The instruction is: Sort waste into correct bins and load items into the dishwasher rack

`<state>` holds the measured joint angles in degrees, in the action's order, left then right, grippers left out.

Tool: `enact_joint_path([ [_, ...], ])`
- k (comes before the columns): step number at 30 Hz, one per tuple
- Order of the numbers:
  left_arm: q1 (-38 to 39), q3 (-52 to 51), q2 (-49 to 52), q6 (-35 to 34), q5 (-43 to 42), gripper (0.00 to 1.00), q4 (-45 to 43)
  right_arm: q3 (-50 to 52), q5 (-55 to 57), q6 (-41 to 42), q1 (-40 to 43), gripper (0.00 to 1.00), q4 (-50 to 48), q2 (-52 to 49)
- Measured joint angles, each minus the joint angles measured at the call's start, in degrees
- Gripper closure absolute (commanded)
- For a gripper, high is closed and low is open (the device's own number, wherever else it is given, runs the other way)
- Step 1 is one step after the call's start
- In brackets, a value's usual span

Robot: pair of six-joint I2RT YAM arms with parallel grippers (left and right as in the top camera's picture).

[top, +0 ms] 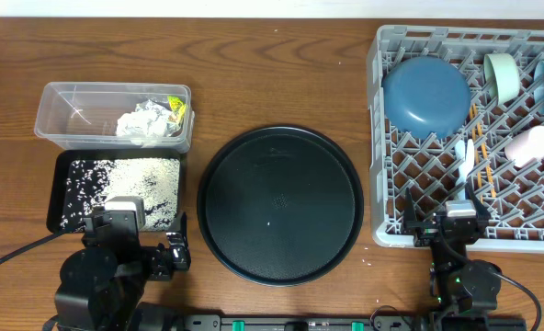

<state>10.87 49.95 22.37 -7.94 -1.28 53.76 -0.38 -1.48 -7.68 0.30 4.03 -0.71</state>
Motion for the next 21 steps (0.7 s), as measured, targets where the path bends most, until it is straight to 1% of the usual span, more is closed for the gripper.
enact_joint_path([
  [21,0.0,0.0,0.0,0.0,0.0,0.02,0.0,0.02,0.02,0.81,0.0,0.01,-0.02,0.0],
])
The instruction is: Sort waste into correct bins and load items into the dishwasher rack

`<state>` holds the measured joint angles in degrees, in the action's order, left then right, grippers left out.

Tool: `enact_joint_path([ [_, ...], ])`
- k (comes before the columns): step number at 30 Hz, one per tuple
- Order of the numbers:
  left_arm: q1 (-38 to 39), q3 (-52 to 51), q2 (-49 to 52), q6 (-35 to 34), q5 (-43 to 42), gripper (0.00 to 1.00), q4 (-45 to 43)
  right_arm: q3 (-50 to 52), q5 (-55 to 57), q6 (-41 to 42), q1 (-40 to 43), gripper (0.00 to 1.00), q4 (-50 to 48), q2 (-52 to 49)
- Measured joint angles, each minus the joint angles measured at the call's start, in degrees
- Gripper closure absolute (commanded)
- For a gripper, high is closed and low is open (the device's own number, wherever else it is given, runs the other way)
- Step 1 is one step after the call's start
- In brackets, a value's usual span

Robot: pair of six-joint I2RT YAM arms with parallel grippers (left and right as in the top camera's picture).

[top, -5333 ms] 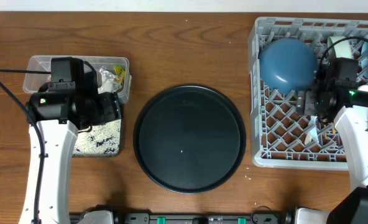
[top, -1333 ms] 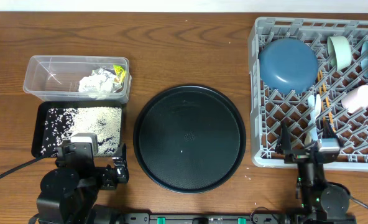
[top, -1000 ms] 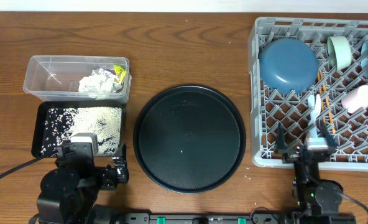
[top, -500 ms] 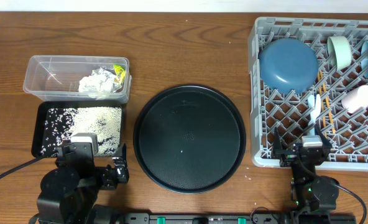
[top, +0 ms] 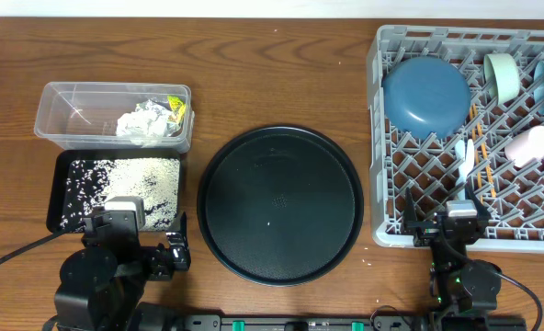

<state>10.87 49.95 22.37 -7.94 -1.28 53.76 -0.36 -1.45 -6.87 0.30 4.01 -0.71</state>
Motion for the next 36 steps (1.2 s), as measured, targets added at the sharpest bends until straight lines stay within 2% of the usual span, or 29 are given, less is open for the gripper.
enact_joint_path([
  [26,0.0,0.0,0.0,0.0,0.0,0.02,0.04,0.0,0.0,0.0,0.0,0.01,0.0,0.0],
  [31,-0.46,-0.59,-0.57,0.07,0.07,0.02,2.25,0.0,0.0,0.0,0.0,0.01,-0.02,0.0],
  [36,-4.28,-8.57,-5.55,0.28,0.26,0.02,-5.22,0.0,0.0,0.0,0.0,0.01,0.0,0.02],
])
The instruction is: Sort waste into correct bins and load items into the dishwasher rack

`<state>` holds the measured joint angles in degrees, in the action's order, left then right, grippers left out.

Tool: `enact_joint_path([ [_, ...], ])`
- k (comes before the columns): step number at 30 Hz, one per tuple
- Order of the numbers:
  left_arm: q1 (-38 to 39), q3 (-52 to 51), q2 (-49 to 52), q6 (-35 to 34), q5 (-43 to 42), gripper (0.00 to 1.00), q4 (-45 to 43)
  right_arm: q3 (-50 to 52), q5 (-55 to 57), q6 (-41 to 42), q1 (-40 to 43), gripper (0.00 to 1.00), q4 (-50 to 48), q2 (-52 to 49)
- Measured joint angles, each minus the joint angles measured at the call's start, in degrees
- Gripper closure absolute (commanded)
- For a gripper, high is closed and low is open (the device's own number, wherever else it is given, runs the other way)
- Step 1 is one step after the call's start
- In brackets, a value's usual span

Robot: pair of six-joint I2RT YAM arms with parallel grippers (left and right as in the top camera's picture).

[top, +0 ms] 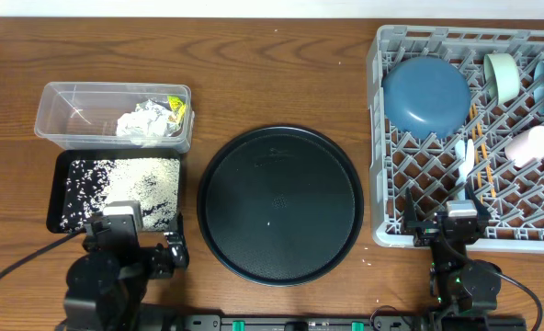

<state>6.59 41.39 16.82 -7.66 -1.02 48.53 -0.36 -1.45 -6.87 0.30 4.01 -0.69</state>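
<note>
The grey dishwasher rack (pixel 377 147) on the right holds a blue bowl (pixel 425 95), a pale green cup (pixel 504 75), a pink cup (pixel 532 144) and a white utensil (pixel 462 165). At the left, a clear bin (pixel 62 115) contains crumpled waste (pixel 148 120). Below it a black rectangular tray (pixel 57 198) is covered in white grains (pixel 134 179). My left gripper (pixel 175 252) is folded back at the near edge, just below that tray. My right gripper (pixel 456 223) sits at the rack's front wall. From above I cannot make out how either pair of jaws stands.
A large round black tray (pixel 279 204) with nothing on it lies in the middle of the wooden table. A light blue cup stands at the rack's far right edge. Both arm bases sit along the near edge.
The left arm has shifted slightly down and to the right at the near edge. The right arm and all the objects are where they were.
At both earlier moments the arms were folded at the near edge, the rack was loaded, the waste was in the bin and the round tray was bare. Only the left arm has shifted a little by now.
</note>
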Motion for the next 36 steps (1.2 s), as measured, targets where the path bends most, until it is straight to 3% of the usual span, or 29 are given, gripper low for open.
enact_joint_path([
  [9,-6.27,-24.2,-11.91,0.15,0.13,0.02,-27.54,-0.02,0.02,0.0,0.0,0.01,0.0,0.0],
  [20,-7.26,-39.93,-16.26,0.17,1.92,0.02,-58.99,-0.02,0.04,0.02,0.0,0.01,0.0,0.0],
  [25,-7.26,-41.03,-16.28,0.15,5.44,0.02,-58.38,0.0,0.04,0.02,0.0,0.01,-0.02,0.0],
  [28,-7.26,-41.03,-16.33,0.15,6.56,0.02,-52.74,-0.02,0.04,0.02,0.0,0.01,-0.04,0.0],
  [36,-7.26,-40.33,-16.24,0.13,4.44,0.02,-47.41,-0.02,0.13,0.02,0.0,0.01,-0.02,0.02],
])
